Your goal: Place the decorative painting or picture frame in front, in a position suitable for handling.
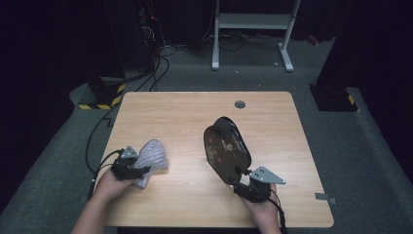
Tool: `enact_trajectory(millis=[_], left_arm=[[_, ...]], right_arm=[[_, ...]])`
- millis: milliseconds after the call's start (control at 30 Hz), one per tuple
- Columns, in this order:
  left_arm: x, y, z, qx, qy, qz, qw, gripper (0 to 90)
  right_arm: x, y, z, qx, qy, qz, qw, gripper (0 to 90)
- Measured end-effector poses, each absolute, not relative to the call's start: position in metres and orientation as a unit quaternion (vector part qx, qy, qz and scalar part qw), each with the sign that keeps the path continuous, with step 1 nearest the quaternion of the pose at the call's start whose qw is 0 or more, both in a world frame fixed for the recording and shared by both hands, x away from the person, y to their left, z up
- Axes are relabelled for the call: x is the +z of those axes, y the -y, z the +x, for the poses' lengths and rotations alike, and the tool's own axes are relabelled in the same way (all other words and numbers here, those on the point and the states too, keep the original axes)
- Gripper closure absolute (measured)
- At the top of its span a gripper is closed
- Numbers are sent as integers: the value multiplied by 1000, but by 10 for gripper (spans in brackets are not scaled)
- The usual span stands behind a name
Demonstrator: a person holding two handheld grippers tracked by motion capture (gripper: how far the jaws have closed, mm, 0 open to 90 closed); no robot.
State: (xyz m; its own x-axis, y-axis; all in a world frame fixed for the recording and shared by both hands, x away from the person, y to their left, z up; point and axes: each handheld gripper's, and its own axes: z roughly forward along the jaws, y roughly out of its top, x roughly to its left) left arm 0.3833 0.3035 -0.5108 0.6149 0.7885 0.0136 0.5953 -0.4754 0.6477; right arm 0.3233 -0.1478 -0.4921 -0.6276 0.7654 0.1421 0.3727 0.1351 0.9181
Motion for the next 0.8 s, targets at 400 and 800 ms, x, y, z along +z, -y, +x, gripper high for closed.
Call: enact_trajectory(millis=[400,800], left_arm=[[-502,-279,374,182,-388,839,335,616],[-500,-246,364,163,-366,825,398,612]], right_arm=[[-491,150,323,532,-729,386,190,430],[-491,150,322,535,-729,381,192,413]])
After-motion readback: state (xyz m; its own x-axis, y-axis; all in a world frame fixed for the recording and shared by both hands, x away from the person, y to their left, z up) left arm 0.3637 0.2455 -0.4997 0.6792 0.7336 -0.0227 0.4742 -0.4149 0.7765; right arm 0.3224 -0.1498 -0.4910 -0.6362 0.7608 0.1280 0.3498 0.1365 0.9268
